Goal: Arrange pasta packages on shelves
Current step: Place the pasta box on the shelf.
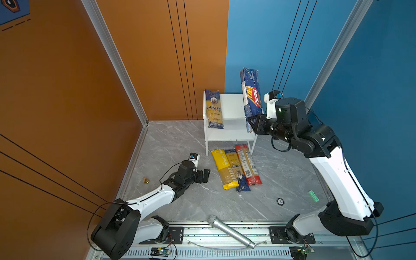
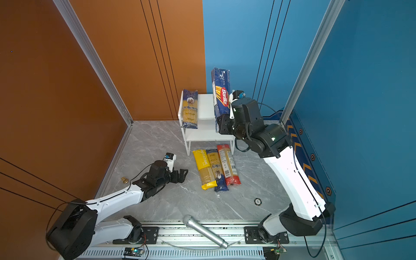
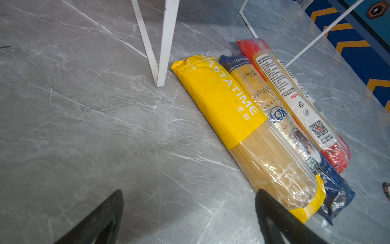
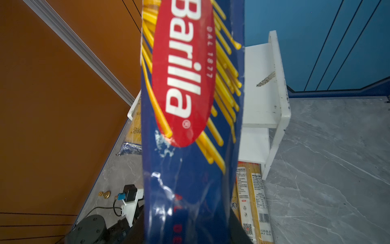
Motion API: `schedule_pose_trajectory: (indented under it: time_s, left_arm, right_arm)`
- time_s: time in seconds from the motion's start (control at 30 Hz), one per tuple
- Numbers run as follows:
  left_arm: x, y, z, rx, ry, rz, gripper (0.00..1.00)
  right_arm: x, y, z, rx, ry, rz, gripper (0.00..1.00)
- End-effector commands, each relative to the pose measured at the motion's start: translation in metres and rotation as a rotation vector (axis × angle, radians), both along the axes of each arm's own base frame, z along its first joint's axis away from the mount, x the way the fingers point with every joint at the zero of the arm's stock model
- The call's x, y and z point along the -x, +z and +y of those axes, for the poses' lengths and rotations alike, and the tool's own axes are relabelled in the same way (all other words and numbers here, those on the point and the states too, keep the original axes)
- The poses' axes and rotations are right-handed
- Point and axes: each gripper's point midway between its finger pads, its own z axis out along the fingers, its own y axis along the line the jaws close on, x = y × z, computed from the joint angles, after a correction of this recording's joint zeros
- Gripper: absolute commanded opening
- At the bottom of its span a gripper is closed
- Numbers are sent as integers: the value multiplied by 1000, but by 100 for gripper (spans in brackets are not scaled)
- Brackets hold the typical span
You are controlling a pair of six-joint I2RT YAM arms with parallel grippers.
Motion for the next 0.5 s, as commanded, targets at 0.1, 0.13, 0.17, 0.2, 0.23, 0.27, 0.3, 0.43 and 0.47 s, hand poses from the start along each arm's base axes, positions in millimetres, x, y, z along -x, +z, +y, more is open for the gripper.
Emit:
schedule_pose_trajectory:
  time_s: [0.1, 0.13, 0.17, 0.2, 0.23, 0.27, 0.3, 0.43, 0.47]
  left_arm:
    - [-3, 12, -6, 10, -11, -30, 98]
    - [-3, 12, -6, 9, -11, -30, 98]
    - [-3, 12, -5, 9, -9, -31, 98]
    - [-3, 12, -5, 8, -8, -30, 98]
    - [-2, 12, -5, 6, -8, -29, 98]
    - [-2, 12, -5, 7, -8, -30, 98]
    - [-2, 12, -4, 5, -6, -30, 98]
    - [-1, 12, -2, -4, -1, -30, 98]
    - [-1, 13, -2, -5, -1, -30, 98]
  right_arm:
    - [-36, 59, 22, -116, -17, -251, 0]
    - [-40, 57, 27, -112, -13, -257, 0]
    - [-43, 56, 30, -110, -10, -263, 0]
    - [-47, 54, 34, -108, -13, -267, 0]
    - [-51, 51, 37, -105, -18, -269, 0]
    - [-53, 50, 39, -102, -20, -270, 0]
    - [-57, 47, 41, -98, -26, -268, 0]
    - [-68, 32, 51, -72, -33, -251, 0]
    - [-70, 29, 52, -62, -37, -248, 0]
